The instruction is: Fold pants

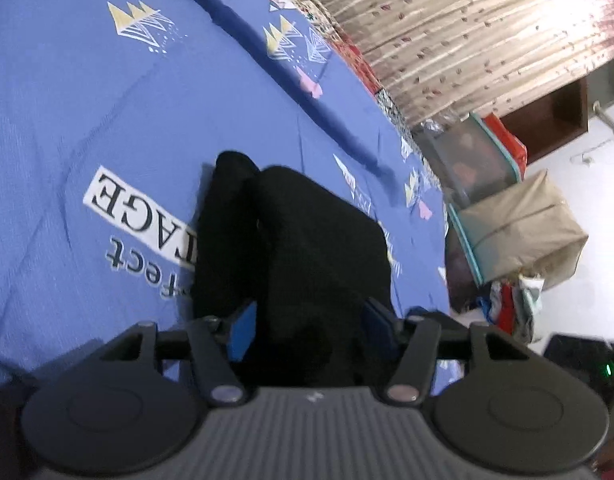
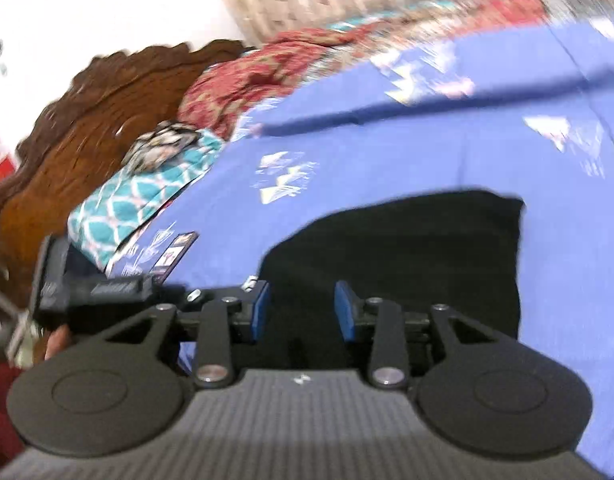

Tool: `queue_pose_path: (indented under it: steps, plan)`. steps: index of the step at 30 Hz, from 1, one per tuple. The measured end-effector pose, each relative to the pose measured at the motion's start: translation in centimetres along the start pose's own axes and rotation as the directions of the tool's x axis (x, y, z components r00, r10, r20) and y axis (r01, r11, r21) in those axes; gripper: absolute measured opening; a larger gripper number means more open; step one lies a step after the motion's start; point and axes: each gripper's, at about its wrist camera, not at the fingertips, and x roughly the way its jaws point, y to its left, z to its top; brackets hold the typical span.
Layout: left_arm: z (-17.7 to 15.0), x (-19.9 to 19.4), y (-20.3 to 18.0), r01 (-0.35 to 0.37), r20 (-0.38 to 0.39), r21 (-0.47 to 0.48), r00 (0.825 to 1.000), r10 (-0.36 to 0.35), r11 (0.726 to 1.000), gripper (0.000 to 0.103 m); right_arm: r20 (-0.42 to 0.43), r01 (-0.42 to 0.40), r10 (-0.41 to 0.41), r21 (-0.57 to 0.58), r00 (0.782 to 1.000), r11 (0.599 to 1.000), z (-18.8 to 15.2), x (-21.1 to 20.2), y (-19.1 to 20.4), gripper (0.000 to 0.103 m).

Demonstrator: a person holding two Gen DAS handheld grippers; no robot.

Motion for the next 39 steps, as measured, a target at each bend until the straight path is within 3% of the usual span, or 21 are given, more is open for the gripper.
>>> queue_pose_path:
  steps: [2,5,11,16,27,30,31,32,34,36,38,39]
  plan:
    - [-0.3,0.4,0.1,-0.016,-0.01,0.008,1.0,0.016,1.0,0.022,-0.058,-0.009,0.011,0.04,0.998,0.999,-0.8,1.5,-0.5,0.033]
    - [-0.6,0.4,0.6,-0.024,-0.029,-0.017,0.999,0.023,1.0,0.011,-0.162,-0.026,0.033,0.044,0.986,0.999,-2.2,3.9,0.4,0.022]
    - [-1.5,-1.9,-0.6,-0.028,-0.014,0.041,1.0,0.028,0.999,0.011,-0.173,-0.097,0.077,-0.11,0.982,0.989,-2.5,4.0,4.3,0.024]
    - [-2.1,-0.6,1.6,-0.097,-0.051,-0.022,0.994,0.096,0.995,0.01,-0.247,-0.066,0.059,-0.017,0.967,0.998,-3.6,6.6,3.0,0.02]
    - [-1.9,0.3,1.8,-0.119,-0.05,-0.023,0.992,0.118,0.993,0.014,-0.223,-0.097,0.11,0.069,0.969,0.993,-4.4,4.7,1.2,0.022]
    - [-1.7,-0.4,1.1,-0.119,-0.043,0.017,0.992,0.119,0.993,0.018,-0.19,-0.109,0.12,0.069,0.974,0.992,-4.0,3.0,1.1,0.032]
    - [-1.5,-0.8,0.7,-0.126,-0.032,0.036,0.991,0.127,0.991,0.025,-0.166,-0.108,0.117,0.065,0.979,0.992,-3.8,2.2,1.0,0.048]
    - [-1.4,-1.4,0.2,-0.148,-0.011,0.062,0.989,0.149,0.987,0.04,-0.131,-0.1,0.107,0.059,0.986,0.993,-3.6,1.1,0.8,0.06]
    - [-1.0,-2.5,-0.6,-0.218,0.05,0.113,0.976,0.213,0.969,0.058,-0.069,-0.07,0.073,0.049,0.995,0.996,-3.1,-0.7,0.3,0.066]
    - [-0.4,-3.4,-0.9,-0.232,0.075,0.132,0.972,0.224,0.964,0.064,-0.016,-0.03,0.031,0.05,0.999,0.998,-2.7,-2.5,-0.6,0.07]
    - [0.2,-3.8,-0.8,-0.232,0.073,0.113,0.972,0.225,0.966,0.083,0.03,0.022,-0.024,0.066,0.999,0.998,-2.5,-4.1,-2.0,0.084]
    - [0.4,-3.9,-0.8,-0.233,0.071,0.105,0.971,0.226,0.967,0.086,0.045,0.048,-0.052,0.082,0.998,0.996,-2.5,-4.6,-2.7,0.087]
